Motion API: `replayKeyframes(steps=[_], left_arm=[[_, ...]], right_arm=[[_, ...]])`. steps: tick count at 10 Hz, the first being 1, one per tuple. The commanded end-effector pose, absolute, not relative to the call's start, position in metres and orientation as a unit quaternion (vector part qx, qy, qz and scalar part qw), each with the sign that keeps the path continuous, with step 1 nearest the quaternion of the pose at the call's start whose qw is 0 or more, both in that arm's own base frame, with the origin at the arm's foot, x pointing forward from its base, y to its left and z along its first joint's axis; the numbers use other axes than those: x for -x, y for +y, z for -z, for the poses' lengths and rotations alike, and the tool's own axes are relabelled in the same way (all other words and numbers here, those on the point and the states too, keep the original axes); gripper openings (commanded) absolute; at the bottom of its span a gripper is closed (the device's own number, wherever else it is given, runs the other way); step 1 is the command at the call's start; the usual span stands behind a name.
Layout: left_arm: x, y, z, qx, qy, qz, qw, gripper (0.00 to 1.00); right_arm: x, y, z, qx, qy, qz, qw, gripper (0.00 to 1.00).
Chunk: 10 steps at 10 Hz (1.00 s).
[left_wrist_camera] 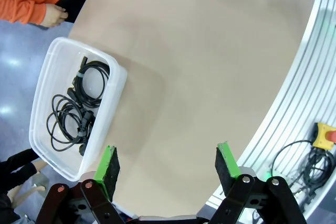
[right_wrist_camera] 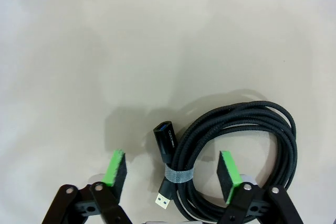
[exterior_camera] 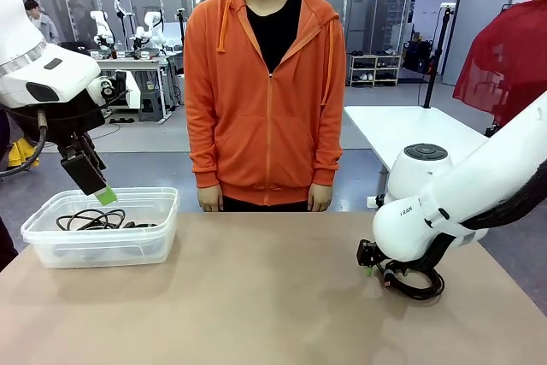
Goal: Organize and store the cables.
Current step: Place the USB Extension Cable into the Organizing box.
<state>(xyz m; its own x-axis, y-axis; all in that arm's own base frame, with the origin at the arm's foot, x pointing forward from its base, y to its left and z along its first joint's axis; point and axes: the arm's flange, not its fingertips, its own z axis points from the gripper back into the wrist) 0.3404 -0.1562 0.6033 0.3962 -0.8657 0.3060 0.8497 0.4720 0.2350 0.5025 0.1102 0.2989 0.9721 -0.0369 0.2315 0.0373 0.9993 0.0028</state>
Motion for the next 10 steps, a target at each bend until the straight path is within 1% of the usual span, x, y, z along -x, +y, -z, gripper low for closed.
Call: replayKeyframes(steps=[1,2,3,4,5,6,7,8,10], left_arm=[[-0.341,-0.156,-0.607,-0.027,-0.191,0.513,0.836,0.93],[-0.341,-0.156,-0.607,-0.027,-0.191,0.513,0.836,0.93],[-0.341,-0.156,-0.607,-0.027,-0.191,0.513,0.836,0.93],[-0.341,-0.156,-0.607,-0.027,-0.191,0.513,0.836,0.93],[-0.341,-0.156,-0.607,-0.027,-0.191,0.513,0.836,0.93],[-0.341,-0.156,-0.607,-0.027,-0.191,0.513,0.836,0.93],[-0.341,-0.156,-0.607,-0.027,-0.191,0.513,0.836,0.93],[-0.341,-0.156,-0.607,-0.027,-0.191,0.513,0.836,0.93],[-0.341,-0.156,-0.607,-0.027,-0.191,0.513,0.836,0.93]], right_arm=[[-0.509,0.119,-0.294,0.015,-0.107,0.044,0.993,0.7],[-0.509,0.12,-0.292,0.018,-0.106,0.045,0.993,0.55],[-0.51,0.12,-0.292,0.02,-0.106,0.047,0.993,0.5],[-0.51,0.119,-0.293,0.02,-0.108,0.047,0.993,0.35],[-0.51,0.118,-0.293,0.021,-0.11,0.047,0.993,0.3],[-0.509,0.118,-0.294,0.02,-0.11,0.047,0.993,0.15],[-0.509,0.118,-0.293,0.02,-0.108,0.047,0.993,0.1],[-0.509,0.118,-0.292,0.021,-0.108,0.047,0.993,0.0],[-0.509,0.117,-0.302,0.026,-0.108,0.047,0.993,0.0]])
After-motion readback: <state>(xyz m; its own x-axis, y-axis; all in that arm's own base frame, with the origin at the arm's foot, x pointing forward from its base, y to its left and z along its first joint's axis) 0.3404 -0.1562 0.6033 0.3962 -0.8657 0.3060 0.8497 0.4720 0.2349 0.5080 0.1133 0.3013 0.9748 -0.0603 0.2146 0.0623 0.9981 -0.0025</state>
